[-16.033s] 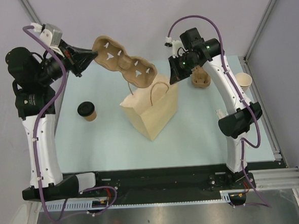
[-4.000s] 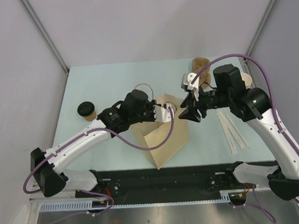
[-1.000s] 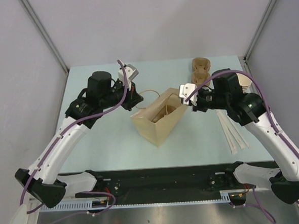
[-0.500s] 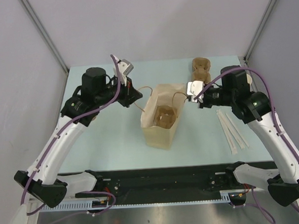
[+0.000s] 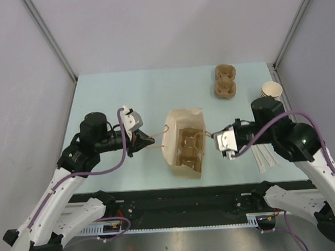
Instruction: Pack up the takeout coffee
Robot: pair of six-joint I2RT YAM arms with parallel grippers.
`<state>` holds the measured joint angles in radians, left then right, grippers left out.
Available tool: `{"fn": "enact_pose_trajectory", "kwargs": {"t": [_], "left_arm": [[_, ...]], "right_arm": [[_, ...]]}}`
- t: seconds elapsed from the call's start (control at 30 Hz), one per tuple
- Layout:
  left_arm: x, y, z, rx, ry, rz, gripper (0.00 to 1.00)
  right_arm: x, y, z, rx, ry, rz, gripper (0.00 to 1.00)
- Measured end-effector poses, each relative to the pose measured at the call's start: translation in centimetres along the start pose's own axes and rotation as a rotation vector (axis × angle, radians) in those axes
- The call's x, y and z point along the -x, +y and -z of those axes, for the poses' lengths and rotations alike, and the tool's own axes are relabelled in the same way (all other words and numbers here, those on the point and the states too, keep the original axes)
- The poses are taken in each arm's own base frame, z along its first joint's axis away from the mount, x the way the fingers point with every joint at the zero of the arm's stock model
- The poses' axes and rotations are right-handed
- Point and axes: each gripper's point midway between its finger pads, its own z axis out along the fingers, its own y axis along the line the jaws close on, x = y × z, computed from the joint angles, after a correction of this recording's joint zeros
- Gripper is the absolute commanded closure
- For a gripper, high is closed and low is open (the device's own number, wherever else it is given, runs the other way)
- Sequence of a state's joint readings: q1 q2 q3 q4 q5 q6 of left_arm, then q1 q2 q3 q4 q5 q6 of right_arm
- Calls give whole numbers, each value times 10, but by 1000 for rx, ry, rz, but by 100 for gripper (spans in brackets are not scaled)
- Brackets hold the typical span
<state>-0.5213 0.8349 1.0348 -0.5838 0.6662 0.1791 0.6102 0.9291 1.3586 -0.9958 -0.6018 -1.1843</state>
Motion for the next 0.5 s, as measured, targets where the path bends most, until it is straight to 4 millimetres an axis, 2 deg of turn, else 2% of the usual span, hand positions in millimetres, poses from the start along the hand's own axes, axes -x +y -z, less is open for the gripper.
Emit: {"fn": "enact_pose_trajectory", "kwargs": {"t": [0.1, 0.13, 0.33, 0.5], "left_arm": [[-17, -14, 3, -61, 18, -45, 100], [-29, -26, 9, -101, 29, -83, 100], [-31, -36, 16, -135, 19, -150, 100], [-30, -35, 15, -136, 26, -129, 100]], "right_arm": [[18, 38, 1, 97, -51, 37, 100], [29, 62, 3, 167, -83, 48, 100], [41, 85, 1, 235, -100, 68, 100], [22, 83, -9, 204, -13, 51, 100]]}}
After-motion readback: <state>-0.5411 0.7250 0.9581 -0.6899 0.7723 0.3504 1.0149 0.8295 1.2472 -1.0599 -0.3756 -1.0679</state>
